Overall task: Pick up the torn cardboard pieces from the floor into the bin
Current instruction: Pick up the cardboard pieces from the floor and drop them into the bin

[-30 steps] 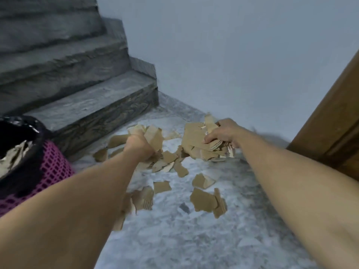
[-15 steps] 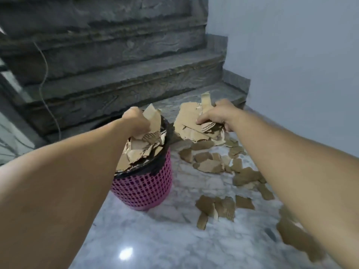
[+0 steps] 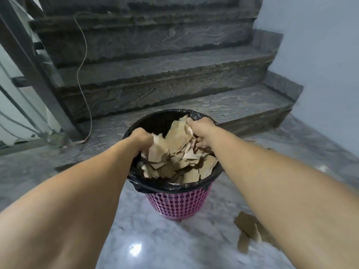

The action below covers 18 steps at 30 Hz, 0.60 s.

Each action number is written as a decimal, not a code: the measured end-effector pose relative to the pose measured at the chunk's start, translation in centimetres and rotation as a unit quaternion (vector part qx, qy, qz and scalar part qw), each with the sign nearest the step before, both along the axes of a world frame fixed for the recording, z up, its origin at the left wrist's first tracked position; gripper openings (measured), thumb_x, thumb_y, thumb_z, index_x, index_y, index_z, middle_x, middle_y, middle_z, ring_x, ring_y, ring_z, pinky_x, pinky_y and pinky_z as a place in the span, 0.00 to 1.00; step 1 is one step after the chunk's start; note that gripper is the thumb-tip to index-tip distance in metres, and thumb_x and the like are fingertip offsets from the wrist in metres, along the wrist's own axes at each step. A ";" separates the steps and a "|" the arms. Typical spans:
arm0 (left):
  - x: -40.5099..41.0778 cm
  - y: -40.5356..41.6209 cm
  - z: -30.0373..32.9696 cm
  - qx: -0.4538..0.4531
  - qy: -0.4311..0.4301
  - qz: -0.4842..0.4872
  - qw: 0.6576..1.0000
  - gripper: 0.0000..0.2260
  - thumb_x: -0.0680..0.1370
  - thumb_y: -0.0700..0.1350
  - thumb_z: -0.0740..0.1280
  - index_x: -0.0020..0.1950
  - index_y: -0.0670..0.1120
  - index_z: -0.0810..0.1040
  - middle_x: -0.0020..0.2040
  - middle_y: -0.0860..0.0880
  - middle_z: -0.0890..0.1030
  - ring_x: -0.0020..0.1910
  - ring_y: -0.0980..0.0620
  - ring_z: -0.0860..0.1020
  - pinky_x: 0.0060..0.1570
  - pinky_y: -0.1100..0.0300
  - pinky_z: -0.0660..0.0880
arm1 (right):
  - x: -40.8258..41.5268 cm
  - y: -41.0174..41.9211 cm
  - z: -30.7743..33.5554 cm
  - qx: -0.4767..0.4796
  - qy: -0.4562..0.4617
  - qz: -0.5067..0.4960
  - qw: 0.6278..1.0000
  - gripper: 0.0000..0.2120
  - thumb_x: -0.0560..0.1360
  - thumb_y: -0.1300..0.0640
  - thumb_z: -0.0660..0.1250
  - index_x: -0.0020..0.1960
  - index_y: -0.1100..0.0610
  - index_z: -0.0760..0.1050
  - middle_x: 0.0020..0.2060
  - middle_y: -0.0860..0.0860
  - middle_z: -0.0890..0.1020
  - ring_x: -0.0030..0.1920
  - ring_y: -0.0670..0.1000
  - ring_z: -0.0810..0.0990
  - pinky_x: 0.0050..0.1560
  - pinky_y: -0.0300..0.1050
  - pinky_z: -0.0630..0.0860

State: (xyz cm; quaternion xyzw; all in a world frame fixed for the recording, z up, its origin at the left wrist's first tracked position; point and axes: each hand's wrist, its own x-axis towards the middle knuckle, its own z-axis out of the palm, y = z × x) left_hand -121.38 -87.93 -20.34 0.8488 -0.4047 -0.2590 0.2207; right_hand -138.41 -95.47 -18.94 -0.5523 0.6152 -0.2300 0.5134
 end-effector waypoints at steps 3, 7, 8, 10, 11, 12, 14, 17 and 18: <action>0.8 -0.5 -1.3 0.013 -0.002 -0.028 1.000 0.08 0.78 0.40 0.65 0.53 0.36 0.76 0.50 0.41 0.75 0.47 0.45 0.74 0.47 0.53 0.72 | -0.1 -0.7 -1.3 0.003 0.040 -0.006 0.999 0.16 0.79 0.57 0.63 0.64 0.63 0.72 0.45 0.56 0.76 0.40 0.52 0.77 0.38 0.44 0.79; -0.2 -1.3 -1.0 -0.021 -0.052 -0.045 0.997 0.08 0.77 0.43 0.69 0.52 0.40 0.78 0.50 0.41 0.77 0.48 0.45 0.74 0.48 0.54 0.72 | -2.3 -1.8 -0.8 0.018 -0.002 -0.025 1.000 0.13 0.78 0.65 0.62 0.62 0.65 0.72 0.44 0.56 0.77 0.43 0.52 0.80 0.50 0.47 0.83; -0.7 -1.7 -0.6 -0.038 -0.059 -0.048 0.996 0.06 0.76 0.44 0.69 0.48 0.42 0.78 0.50 0.41 0.77 0.48 0.46 0.74 0.47 0.55 0.72 | -3.1 -2.1 -0.3 0.015 -0.013 -0.025 0.999 0.12 0.78 0.66 0.62 0.61 0.67 0.73 0.44 0.57 0.78 0.43 0.53 0.82 0.47 0.48 0.84; -2.7 -2.9 0.2 -0.075 -0.047 -0.067 0.994 0.09 0.76 0.46 0.70 0.53 0.43 0.80 0.53 0.42 0.80 0.51 0.45 0.77 0.48 0.56 0.72 | -5.7 -2.3 0.7 0.013 -0.017 -0.021 1.000 0.10 0.80 0.65 0.61 0.58 0.67 0.74 0.43 0.59 0.79 0.44 0.55 0.83 0.42 0.48 0.85; -3.9 -3.6 0.6 -0.087 -0.039 -0.080 0.992 0.12 0.76 0.46 0.71 0.56 0.42 0.80 0.53 0.44 0.81 0.52 0.46 0.78 0.47 0.57 0.73 | -7.2 -2.2 1.1 0.018 -0.006 -0.015 1.000 0.07 0.80 0.64 0.62 0.55 0.66 0.75 0.45 0.59 0.80 0.45 0.56 0.84 0.41 0.49 0.85; -5.5 -4.1 1.0 -0.092 -0.029 -0.102 0.990 0.12 0.75 0.45 0.71 0.56 0.42 0.81 0.50 0.45 0.81 0.50 0.47 0.79 0.46 0.58 0.73 | -9.0 -2.1 1.5 0.026 0.010 -0.009 1.000 0.05 0.80 0.62 0.62 0.51 0.64 0.75 0.47 0.59 0.81 0.47 0.56 0.84 0.42 0.50 0.84; -9.0 -5.0 1.9 -0.096 -0.010 -0.154 0.983 0.08 0.75 0.46 0.72 0.51 0.43 0.83 0.43 0.46 0.81 0.44 0.48 0.80 0.44 0.57 0.77 | -12.6 -1.9 2.0 0.050 0.041 0.005 0.998 0.07 0.80 0.59 0.65 0.49 0.63 0.74 0.49 0.59 0.82 0.47 0.55 0.84 0.47 0.53 0.83; -14.5 -6.0 2.6 -0.113 -0.008 -0.233 0.966 0.08 0.74 0.47 0.72 0.44 0.42 0.84 0.40 0.45 0.82 0.41 0.48 0.80 0.41 0.58 0.78 | -18.0 -1.2 2.1 0.072 0.061 -0.006 0.995 0.09 0.80 0.57 0.66 0.52 0.63 0.73 0.47 0.59 0.82 0.47 0.54 0.84 0.53 0.57 0.82; -16.2 -6.2 2.7 -0.112 -0.017 -0.260 0.959 0.08 0.75 0.46 0.72 0.43 0.41 0.84 0.39 0.44 0.81 0.39 0.48 0.79 0.39 0.58 0.76 | -19.6 -0.8 2.1 0.076 0.064 -0.013 0.995 0.08 0.80 0.56 0.66 0.53 0.62 0.73 0.48 0.59 0.82 0.48 0.55 0.84 0.53 0.57 0.81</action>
